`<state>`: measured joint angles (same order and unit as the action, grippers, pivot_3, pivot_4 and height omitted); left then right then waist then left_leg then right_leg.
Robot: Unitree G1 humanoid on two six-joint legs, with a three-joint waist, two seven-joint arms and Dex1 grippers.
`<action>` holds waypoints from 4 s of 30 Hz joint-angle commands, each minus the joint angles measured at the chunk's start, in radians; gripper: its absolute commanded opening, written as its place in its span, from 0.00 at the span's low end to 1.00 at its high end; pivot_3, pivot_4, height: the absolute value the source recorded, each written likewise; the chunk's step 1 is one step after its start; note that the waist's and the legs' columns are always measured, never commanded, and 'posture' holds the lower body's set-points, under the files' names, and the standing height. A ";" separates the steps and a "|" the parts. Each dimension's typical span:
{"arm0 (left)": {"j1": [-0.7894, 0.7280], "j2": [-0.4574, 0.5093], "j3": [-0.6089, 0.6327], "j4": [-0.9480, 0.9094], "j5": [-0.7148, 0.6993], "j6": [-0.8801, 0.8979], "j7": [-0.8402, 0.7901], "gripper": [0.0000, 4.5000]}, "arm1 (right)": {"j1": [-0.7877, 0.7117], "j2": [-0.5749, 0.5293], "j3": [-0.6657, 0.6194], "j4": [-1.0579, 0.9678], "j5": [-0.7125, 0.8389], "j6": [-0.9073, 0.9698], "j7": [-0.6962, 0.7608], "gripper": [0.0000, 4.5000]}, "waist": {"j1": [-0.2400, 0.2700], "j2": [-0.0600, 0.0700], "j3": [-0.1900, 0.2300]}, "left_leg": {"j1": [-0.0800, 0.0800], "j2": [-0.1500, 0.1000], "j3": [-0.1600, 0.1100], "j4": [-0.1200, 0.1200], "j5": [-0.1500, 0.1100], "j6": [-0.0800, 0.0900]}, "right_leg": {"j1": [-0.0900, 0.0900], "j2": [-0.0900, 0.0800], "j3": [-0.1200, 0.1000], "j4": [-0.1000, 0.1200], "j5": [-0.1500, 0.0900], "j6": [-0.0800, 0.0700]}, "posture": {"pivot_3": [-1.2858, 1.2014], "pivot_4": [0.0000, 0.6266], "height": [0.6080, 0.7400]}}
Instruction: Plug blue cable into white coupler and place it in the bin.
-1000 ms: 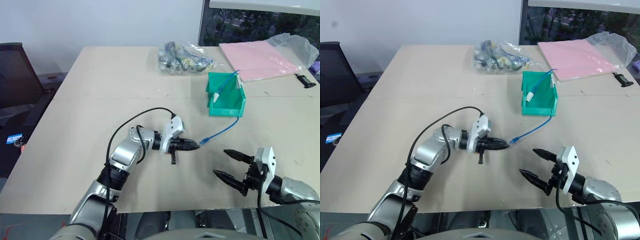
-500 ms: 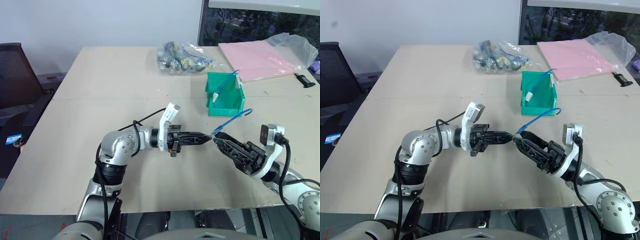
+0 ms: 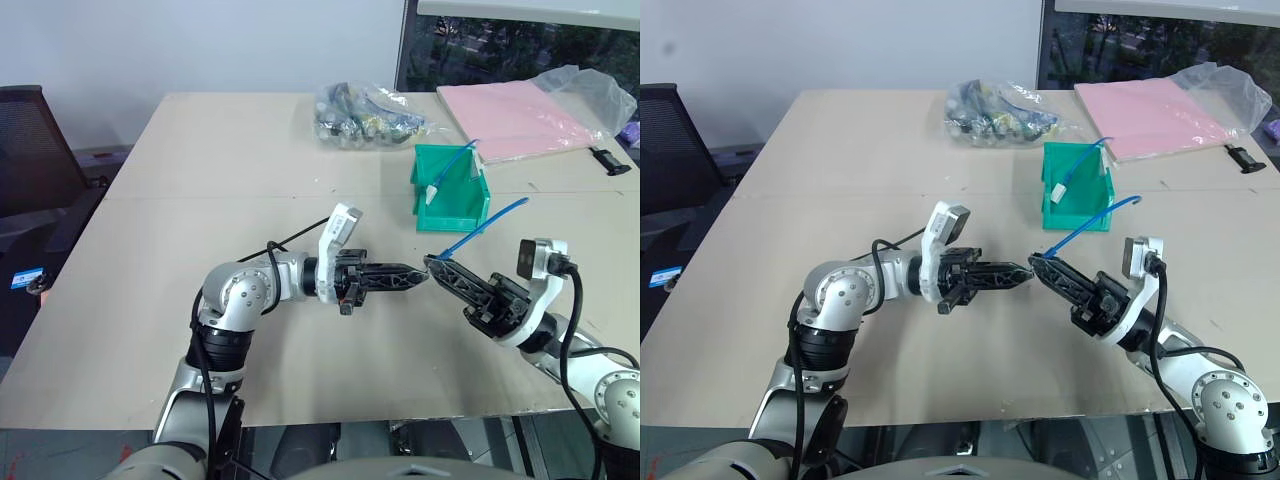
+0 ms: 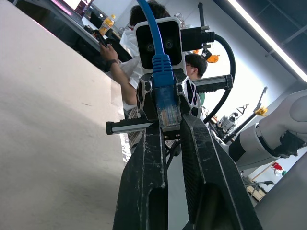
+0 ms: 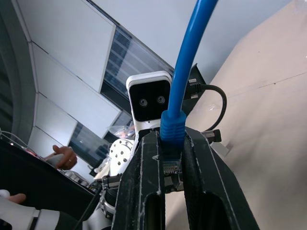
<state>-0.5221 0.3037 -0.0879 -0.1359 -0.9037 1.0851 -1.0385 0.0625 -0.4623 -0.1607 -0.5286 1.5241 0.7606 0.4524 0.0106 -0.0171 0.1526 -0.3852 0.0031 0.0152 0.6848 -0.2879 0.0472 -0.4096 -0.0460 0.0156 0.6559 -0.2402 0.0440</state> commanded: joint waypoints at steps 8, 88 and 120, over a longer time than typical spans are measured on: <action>0.087 -0.003 0.041 -0.138 0.059 -0.142 0.150 0.50 | -0.019 0.013 -0.012 -0.009 0.009 -0.023 0.002 0.00 | -0.001 0.000 0.000 | -0.001 0.000 0.000 0.000 0.000 0.000 | -0.001 0.000 0.001 -0.001 0.000 0.000 | 0.52 0.24 1.00; -0.177 -0.080 -0.255 0.842 0.756 -1.248 -0.440 0.12 | -0.228 -0.026 0.321 0.440 -1.089 -0.614 0.624 0.00 | 0.003 0.006 -0.002 | -0.012 0.004 0.003 0.001 0.001 0.001 | -0.001 -0.004 -0.020 -0.009 0.002 0.002 | 0.52 0.24 1.00; -0.160 -0.079 -0.258 0.840 0.781 -1.251 -0.490 0.12 | -0.188 -0.050 0.271 0.482 -1.100 -0.558 0.560 0.00 | 0.003 0.005 -0.003 | -0.012 0.003 0.003 0.002 0.001 0.001 | -0.001 -0.004 -0.020 -0.008 0.003 0.003 | 0.52 0.24 1.00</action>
<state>-0.6989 0.2293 -0.3279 0.6988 -0.1385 -0.1610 -1.5118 -0.1207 -0.5040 0.1186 -0.0184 0.4207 0.2016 1.0003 0.0133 -0.0117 0.1498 -0.3970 0.0066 0.0183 0.6867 -0.2873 0.0483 -0.4106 -0.0500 -0.0036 0.6476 -0.2377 0.0471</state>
